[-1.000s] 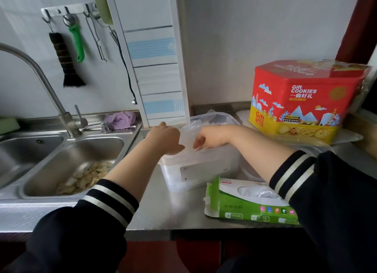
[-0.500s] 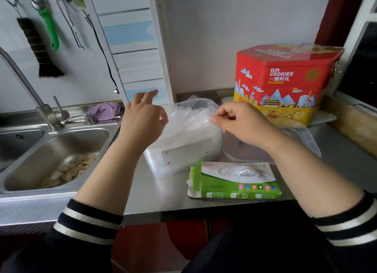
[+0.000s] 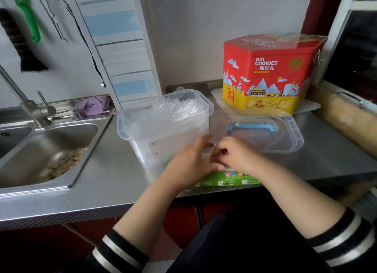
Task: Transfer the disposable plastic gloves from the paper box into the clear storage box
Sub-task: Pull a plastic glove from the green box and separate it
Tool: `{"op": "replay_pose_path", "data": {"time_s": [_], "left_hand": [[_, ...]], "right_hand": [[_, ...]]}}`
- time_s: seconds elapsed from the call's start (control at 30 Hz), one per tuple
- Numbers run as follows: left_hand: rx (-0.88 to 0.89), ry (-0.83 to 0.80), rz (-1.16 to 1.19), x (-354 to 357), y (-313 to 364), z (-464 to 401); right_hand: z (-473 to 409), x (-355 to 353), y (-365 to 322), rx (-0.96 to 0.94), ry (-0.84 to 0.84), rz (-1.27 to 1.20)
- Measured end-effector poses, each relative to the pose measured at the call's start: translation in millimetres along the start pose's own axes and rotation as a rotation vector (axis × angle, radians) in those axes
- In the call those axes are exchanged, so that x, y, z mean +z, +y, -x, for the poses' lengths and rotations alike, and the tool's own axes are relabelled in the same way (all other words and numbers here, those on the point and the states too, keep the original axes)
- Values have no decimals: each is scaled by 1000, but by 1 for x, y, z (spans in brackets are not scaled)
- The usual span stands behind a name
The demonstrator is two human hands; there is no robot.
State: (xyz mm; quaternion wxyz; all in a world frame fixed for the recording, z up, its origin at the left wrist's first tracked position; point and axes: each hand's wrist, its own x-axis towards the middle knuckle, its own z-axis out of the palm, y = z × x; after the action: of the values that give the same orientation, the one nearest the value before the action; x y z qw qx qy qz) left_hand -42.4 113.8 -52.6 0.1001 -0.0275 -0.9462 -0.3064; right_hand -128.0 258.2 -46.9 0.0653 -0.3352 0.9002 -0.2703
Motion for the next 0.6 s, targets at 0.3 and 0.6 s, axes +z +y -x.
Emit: {"op": "replay_pose_path", "data": {"time_s": [0.3, 0.6], "left_hand": [[-74, 31, 26, 18, -8, 2], [-61, 62, 28, 23, -13, 2]], "right_hand": [[5, 4, 7, -26, 192, -207], [5, -57, -15, -93, 565, -683]]}}
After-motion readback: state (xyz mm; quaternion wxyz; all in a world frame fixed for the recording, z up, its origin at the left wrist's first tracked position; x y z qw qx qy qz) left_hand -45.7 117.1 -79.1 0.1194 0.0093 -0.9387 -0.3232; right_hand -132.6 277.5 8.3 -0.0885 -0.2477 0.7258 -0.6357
